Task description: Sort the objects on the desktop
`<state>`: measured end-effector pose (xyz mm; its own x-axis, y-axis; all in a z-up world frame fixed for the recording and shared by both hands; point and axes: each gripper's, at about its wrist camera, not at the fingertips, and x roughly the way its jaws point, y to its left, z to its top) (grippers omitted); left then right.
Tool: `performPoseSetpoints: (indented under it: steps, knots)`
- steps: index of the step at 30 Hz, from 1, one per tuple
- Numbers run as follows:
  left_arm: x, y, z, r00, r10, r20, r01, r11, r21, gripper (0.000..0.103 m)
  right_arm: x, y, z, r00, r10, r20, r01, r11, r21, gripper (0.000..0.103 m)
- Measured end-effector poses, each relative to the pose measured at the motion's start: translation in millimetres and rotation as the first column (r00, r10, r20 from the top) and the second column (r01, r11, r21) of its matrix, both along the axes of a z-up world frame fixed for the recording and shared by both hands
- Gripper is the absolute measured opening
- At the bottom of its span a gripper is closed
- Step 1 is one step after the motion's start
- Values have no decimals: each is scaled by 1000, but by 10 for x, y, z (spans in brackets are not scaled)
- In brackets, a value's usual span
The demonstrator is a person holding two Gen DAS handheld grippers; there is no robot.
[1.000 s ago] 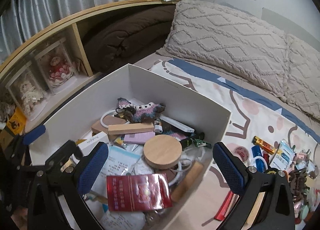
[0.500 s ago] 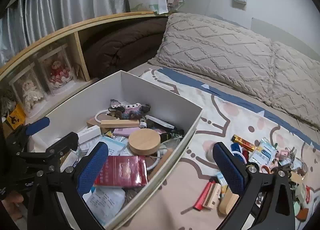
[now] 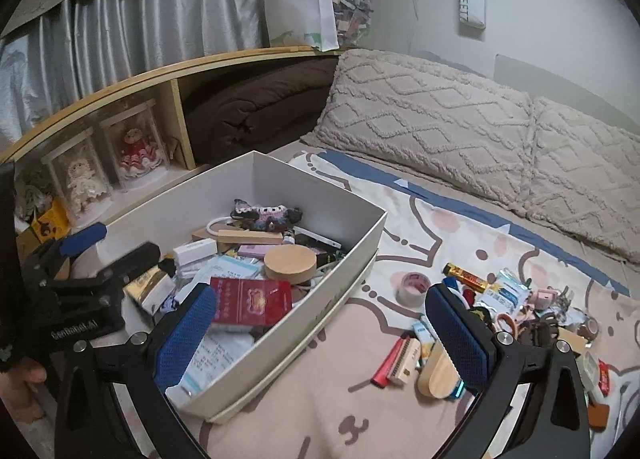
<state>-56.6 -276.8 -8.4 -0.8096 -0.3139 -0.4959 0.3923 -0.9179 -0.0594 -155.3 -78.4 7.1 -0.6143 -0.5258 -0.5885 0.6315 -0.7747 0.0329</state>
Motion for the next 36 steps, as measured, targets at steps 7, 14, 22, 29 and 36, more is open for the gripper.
performPoseSetpoints:
  steps: [7,14,22,29,36]
  knots:
    - [176,220,-8,999,-26,-23,26,999,-27,103,208,159,-37,1000,15,-24,-15,1000,0,103]
    - [333,386,-54,998,-48,-26,47,998,-45,103,431,355,-37,999,4,-51,-4,1000,5,103]
    - [604,572,-54,995,-79,-66,76,996,-52,103,620,653,12,998,-18,-61,16,999,-46,103]
    - [730,762,-94,990,-132,-57,129,990,-65,103,809,870,-45,997,-40,-67,37,998,-52,103]
    - [876,1025,-69,974,-216,-67,210,973,-93,103,953,977,-97,995,-56,-87,52,998,-47,103]
